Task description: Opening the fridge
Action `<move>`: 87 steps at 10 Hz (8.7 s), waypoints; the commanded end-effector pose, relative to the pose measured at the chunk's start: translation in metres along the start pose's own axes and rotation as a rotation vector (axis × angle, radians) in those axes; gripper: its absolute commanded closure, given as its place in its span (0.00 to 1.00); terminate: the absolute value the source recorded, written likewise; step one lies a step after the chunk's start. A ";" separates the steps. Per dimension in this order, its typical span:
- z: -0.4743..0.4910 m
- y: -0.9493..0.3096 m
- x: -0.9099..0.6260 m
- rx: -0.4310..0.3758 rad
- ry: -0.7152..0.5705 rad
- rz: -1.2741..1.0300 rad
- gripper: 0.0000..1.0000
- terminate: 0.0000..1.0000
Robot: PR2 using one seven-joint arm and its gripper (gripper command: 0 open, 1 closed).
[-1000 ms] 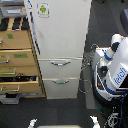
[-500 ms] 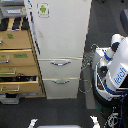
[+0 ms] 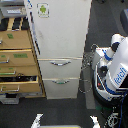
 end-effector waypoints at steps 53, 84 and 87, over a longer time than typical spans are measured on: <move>0.092 0.474 0.266 -0.024 0.194 0.626 0.00 0.00; 0.064 0.480 0.224 -0.107 0.207 0.622 1.00 0.00; 0.225 0.314 0.160 -0.061 0.019 0.261 1.00 0.00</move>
